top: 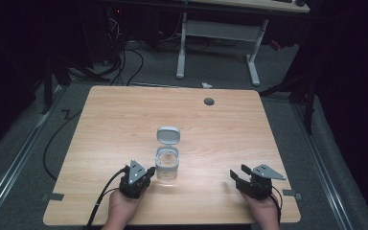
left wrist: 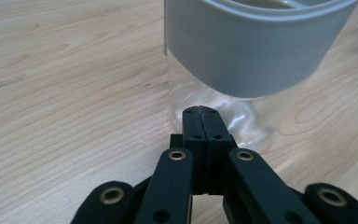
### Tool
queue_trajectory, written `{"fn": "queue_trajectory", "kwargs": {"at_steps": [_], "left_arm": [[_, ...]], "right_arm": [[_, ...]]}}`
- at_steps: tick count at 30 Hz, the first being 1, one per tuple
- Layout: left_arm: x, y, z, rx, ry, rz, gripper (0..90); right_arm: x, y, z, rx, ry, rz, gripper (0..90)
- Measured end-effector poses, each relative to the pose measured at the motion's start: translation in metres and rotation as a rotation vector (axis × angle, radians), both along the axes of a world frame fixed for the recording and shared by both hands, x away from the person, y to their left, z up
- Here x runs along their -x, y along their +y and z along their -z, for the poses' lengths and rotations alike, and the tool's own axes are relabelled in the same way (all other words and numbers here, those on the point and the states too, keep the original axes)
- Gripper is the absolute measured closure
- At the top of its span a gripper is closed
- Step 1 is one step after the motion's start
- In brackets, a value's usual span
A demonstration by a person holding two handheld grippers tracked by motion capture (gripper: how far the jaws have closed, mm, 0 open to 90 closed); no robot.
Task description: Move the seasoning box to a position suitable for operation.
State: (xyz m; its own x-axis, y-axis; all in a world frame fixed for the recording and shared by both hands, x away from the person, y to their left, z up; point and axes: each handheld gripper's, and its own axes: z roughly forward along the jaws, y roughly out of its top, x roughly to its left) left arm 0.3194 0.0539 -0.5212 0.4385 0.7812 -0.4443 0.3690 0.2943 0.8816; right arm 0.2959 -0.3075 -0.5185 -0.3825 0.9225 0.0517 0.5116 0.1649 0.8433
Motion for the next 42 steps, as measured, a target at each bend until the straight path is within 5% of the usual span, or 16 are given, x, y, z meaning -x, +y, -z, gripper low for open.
{"fn": "queue_trajectory", "kwargs": {"at_steps": [12,20,25,34,37,42], "left_arm": [[0.006,-0.001,0.001,0.013,0.002,0.019,89.5],[0.02,-0.001,0.001,0.035,0.028,0.079,77.8],[0.031,-0.008,0.005,0.044,0.019,0.118,77.4],[0.022,-0.016,0.005,0.043,0.023,0.163,78.5],[0.024,-0.019,0.006,0.026,0.014,0.174,80.2],[0.023,-0.023,0.01,0.023,0.021,0.183,83.7]], "right_arm": [[0.0,0.003,0.001,0.007,0.005,-0.011,45.2],[-0.008,0.013,-0.001,0.027,-0.005,-0.051,46.3],[-0.016,0.035,-0.005,0.025,-0.007,-0.1,52.9],[-0.039,0.07,-0.022,0.0,0.015,-0.142,59.5],[-0.051,0.082,-0.029,-0.033,0.037,-0.137,65.8],[-0.065,0.1,-0.039,-0.026,0.01,-0.147,77.8]]}}
